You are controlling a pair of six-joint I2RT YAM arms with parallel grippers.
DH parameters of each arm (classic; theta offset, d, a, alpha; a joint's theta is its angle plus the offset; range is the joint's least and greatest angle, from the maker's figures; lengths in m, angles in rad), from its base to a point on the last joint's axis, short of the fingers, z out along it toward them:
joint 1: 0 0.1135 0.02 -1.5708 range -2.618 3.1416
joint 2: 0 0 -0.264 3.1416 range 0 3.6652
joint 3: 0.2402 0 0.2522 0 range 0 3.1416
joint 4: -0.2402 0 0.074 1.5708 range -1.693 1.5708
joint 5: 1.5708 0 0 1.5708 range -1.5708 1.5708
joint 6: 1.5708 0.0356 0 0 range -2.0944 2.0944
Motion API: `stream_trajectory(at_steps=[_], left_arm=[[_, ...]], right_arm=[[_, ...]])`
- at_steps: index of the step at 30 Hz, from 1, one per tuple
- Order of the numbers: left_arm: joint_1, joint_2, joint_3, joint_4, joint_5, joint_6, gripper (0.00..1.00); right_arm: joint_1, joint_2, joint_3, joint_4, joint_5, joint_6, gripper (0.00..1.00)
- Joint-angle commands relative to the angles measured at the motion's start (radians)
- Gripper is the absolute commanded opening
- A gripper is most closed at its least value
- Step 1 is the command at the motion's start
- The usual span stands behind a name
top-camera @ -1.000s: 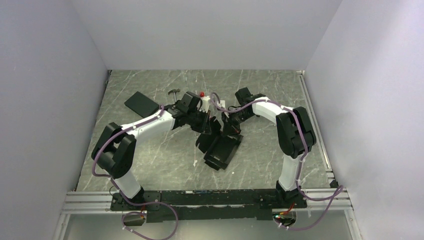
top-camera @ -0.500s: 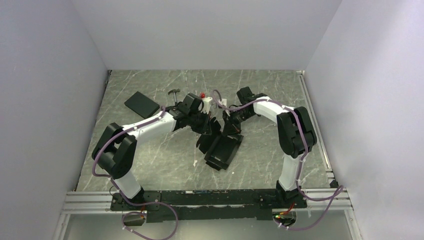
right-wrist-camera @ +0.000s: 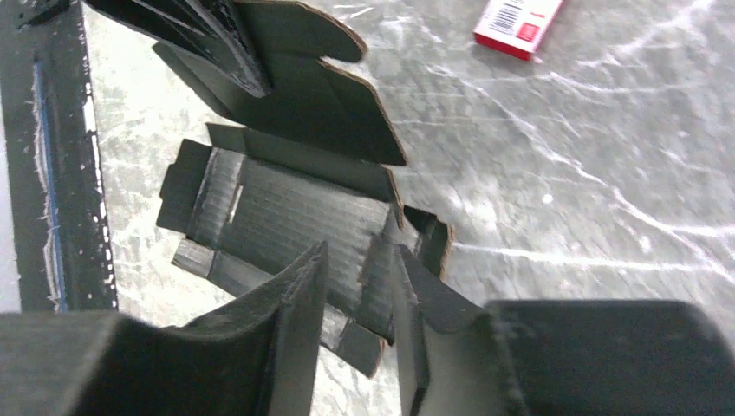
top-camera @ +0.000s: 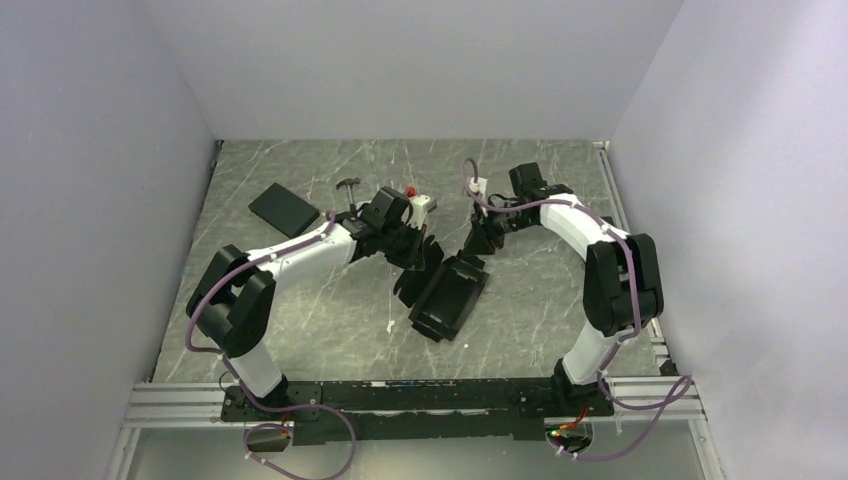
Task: Fold the paper box
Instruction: Fold the paper box at the center of the board.
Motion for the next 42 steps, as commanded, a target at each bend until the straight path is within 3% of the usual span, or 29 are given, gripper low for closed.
stream_trajectory(at_steps=[1,11,23,30,42], left_arm=[[-0.005,0.007,0.046,-0.011,-0.025,0.038,0.00],[-0.005,0.004,0.052,-0.019,-0.041,0.046,0.00],[-0.004,0.020,0.092,-0.041,-0.050,0.065,0.00],[-0.008,0.032,0.127,-0.063,-0.035,0.097,0.00],[-0.013,0.058,0.208,-0.101,-0.009,0.136,0.00]], right_arm=[[-0.052,-0.043,-0.056,0.102,0.031,0.122,0.40],[-0.065,0.044,-0.041,0.037,0.084,0.180,0.42],[-0.050,0.099,-0.014,-0.004,0.049,0.206,0.25],[-0.042,0.056,-0.017,0.041,0.014,0.237,0.01],[0.022,-0.027,-0.044,0.077,-0.013,0.189,0.00]])
